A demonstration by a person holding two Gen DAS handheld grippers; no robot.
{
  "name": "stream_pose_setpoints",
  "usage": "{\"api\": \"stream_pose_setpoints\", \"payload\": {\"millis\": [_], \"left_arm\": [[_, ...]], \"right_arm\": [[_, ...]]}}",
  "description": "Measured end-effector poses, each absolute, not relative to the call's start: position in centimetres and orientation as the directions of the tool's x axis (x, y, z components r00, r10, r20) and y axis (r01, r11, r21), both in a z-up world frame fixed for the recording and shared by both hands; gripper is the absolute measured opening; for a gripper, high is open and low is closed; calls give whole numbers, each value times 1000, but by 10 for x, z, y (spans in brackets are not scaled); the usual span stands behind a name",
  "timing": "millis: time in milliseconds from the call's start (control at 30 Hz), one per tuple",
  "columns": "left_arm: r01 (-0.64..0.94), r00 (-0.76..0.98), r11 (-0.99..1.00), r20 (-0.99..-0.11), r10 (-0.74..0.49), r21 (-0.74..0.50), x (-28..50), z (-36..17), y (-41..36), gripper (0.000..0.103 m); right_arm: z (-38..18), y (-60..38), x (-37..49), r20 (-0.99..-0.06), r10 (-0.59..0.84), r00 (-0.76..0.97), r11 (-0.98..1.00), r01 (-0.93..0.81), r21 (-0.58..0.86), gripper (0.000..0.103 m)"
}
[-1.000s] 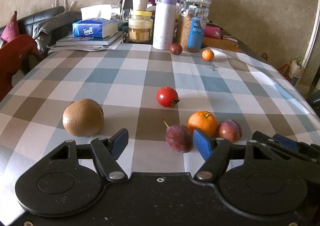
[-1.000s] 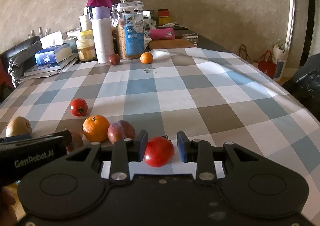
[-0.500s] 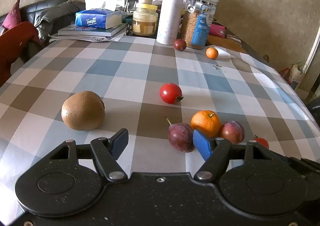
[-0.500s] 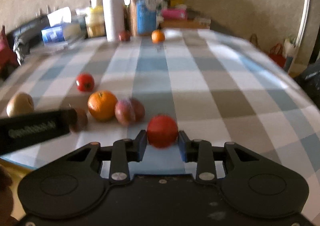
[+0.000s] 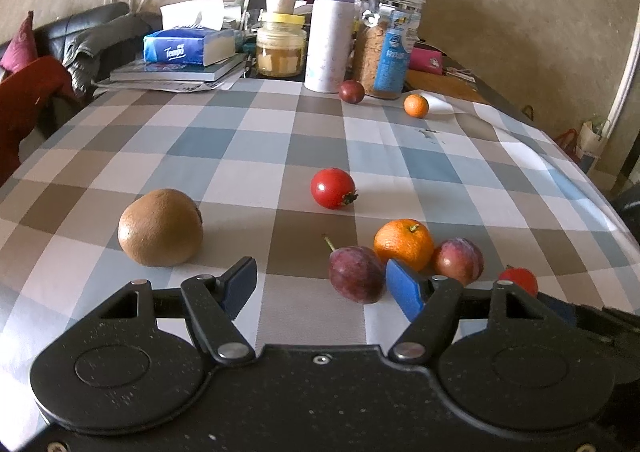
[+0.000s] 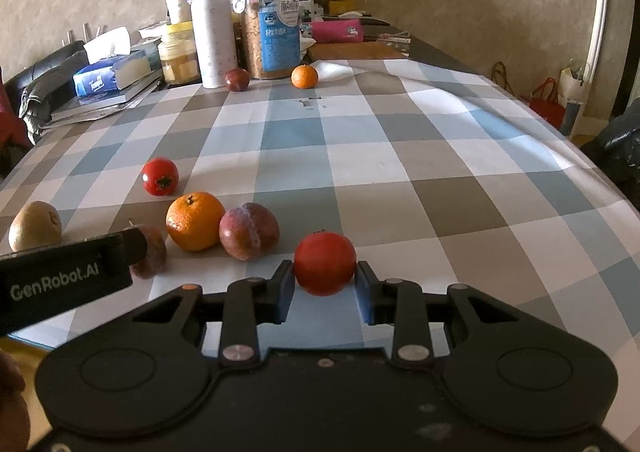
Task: Organize fruits
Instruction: 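Close the left tool on the plum while the right tool grips the tomato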
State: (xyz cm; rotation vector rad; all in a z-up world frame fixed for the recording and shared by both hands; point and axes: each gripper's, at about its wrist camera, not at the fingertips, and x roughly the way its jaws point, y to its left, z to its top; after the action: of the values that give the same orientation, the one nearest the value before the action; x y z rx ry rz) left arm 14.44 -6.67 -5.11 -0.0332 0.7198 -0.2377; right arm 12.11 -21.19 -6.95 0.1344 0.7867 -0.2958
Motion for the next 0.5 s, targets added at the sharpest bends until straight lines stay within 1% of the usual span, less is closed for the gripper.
{"api": "stream_pose_setpoints", "payload": {"millis": [500], "left_arm": [[222,681,974,-708,-187,-44,151,-54,-85,74]], "right_arm": [[-68,-224,120,-722,-214,658,931,362,54,32]]}}
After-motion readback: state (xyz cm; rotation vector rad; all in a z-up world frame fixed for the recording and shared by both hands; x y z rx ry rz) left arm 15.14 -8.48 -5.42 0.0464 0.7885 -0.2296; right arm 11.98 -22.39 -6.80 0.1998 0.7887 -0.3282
